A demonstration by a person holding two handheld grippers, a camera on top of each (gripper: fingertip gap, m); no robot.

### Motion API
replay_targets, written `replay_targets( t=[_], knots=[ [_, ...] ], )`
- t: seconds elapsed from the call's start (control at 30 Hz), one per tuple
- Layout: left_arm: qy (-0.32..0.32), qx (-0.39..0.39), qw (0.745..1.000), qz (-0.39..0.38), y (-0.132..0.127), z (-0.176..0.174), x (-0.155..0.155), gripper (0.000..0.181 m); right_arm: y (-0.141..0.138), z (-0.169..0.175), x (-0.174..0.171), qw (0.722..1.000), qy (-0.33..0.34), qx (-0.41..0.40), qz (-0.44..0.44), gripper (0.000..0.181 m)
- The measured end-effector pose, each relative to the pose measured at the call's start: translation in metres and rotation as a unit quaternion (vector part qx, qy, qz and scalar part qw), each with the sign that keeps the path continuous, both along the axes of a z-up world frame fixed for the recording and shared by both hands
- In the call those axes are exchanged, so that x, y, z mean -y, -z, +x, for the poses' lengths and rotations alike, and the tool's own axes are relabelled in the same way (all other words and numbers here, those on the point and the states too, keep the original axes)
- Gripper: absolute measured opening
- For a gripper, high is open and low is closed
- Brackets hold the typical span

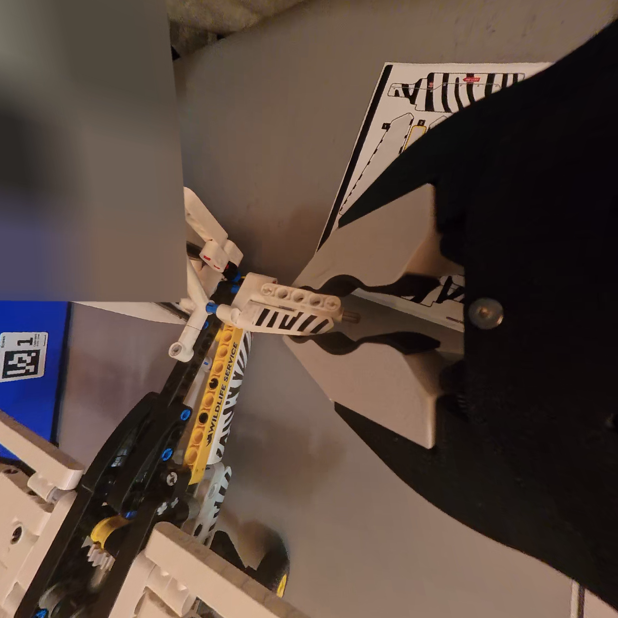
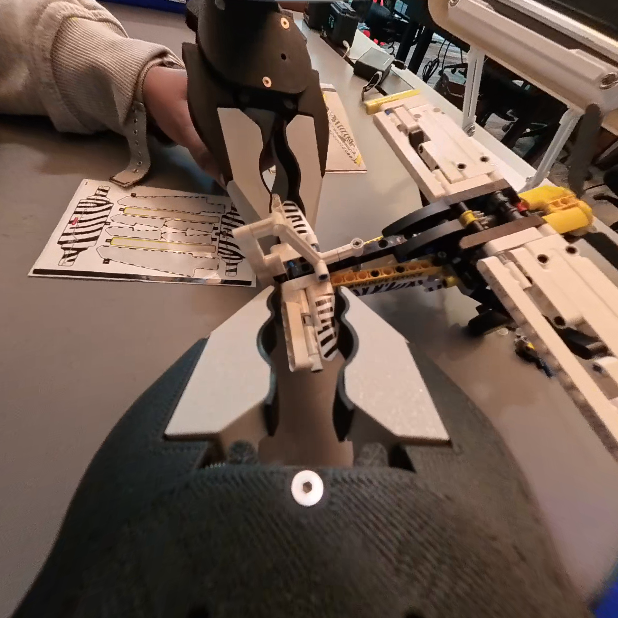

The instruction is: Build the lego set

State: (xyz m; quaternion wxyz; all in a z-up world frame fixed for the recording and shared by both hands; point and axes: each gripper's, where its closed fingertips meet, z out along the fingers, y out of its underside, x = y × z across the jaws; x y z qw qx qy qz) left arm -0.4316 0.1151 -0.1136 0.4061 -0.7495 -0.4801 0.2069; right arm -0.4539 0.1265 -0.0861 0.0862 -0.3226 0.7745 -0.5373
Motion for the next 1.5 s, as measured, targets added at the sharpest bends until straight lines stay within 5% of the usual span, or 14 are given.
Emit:
replay_targets(
  t=[0.23, 0.27, 1.5],
  knots=[
    [0.002, -0.010, 1.000, -0.019, -0.001, 0.000, -0.001, 0.011, -0.002, 0.000, 0.003, 1.000, 0.015, 0.021, 0.009, 0.031],
    [0.015, -0.007, 0.999, -0.029, 0.002, 0.001, -0.006, 0.012, -0.009, -0.003, 0.005, 0.999, 0.031, 0.039, -0.005, 0.006],
    [-0.031, -0.019, 0.998, -0.042, 0.000, -0.008, -0.001, 0.013, -0.009, -0.008, 0.010, 0.994, 0.047, 0.095, 0.032, 0.007]
  ],
)
